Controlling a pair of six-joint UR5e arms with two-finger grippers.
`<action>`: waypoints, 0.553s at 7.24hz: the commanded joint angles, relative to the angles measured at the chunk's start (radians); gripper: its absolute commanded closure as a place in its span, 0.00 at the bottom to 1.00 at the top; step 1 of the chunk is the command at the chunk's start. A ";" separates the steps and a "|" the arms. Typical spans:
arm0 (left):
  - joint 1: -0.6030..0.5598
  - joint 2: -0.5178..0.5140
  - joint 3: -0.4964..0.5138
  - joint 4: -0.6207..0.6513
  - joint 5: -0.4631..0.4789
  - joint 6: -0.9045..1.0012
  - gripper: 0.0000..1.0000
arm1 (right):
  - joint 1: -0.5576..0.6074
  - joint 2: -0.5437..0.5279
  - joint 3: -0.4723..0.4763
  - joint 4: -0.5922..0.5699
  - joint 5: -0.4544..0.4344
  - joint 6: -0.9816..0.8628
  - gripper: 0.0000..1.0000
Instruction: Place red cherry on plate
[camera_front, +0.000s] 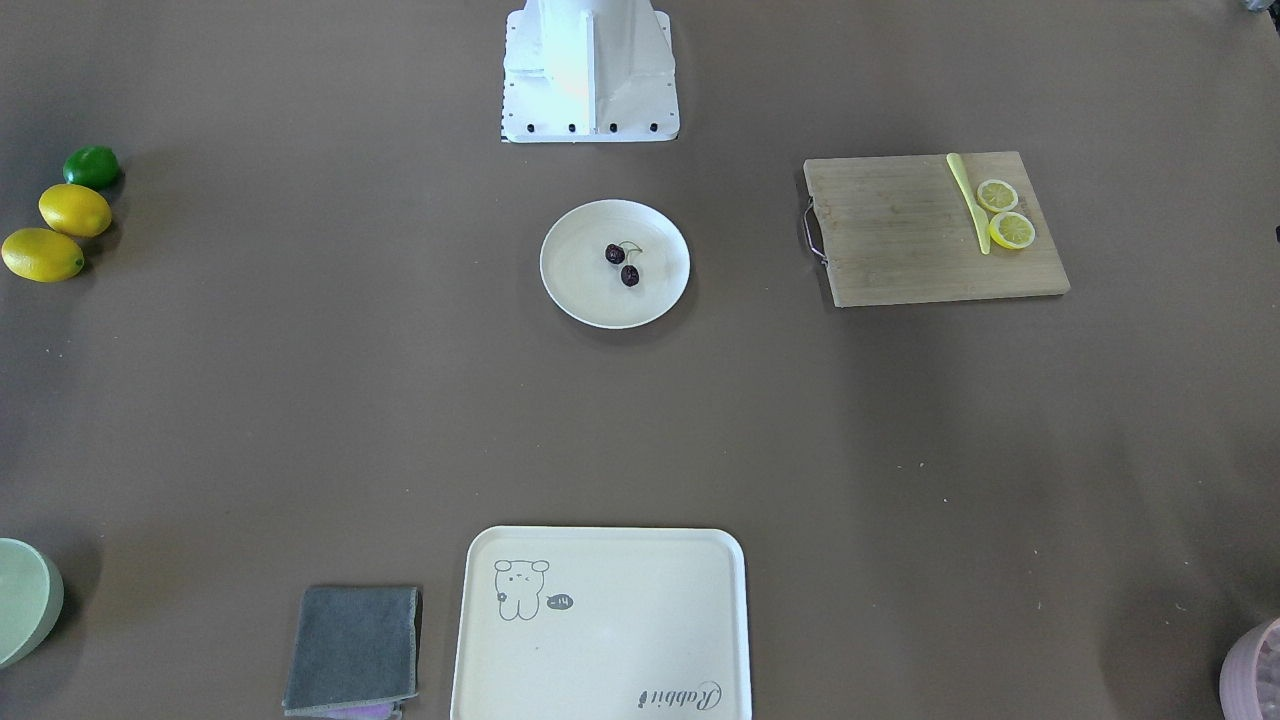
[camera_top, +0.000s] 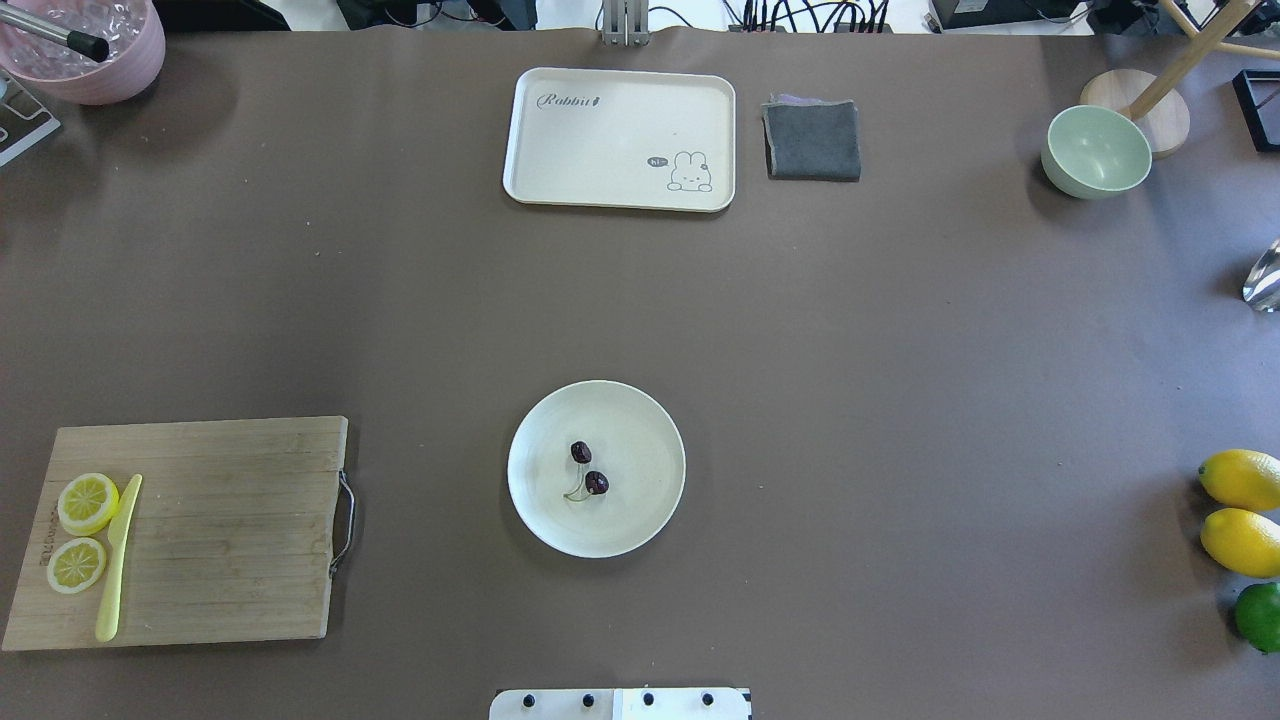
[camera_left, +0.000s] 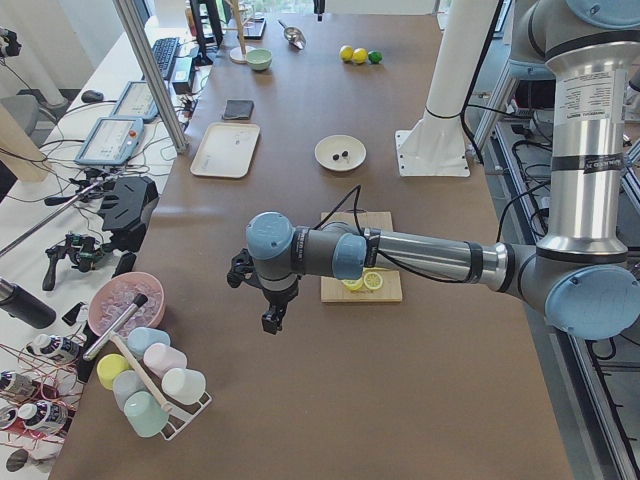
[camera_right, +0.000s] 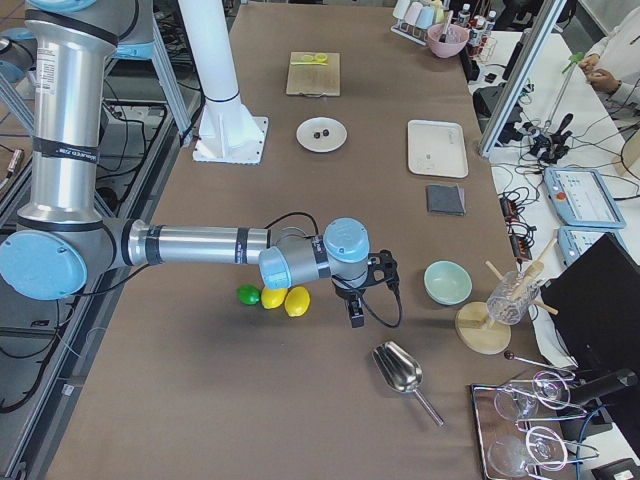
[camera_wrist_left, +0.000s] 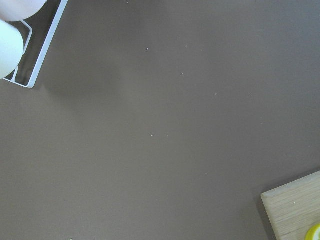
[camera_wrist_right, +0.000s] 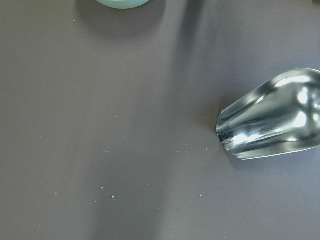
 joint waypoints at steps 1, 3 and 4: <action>-0.001 0.021 0.008 -0.001 -0.003 0.001 0.03 | 0.016 -0.006 -0.002 -0.001 -0.014 -0.049 0.00; -0.004 0.031 -0.001 -0.031 -0.003 -0.001 0.02 | 0.014 -0.026 0.002 -0.003 -0.002 -0.054 0.00; -0.004 0.029 0.002 -0.032 -0.003 -0.001 0.03 | 0.013 -0.050 0.004 -0.003 0.001 -0.054 0.00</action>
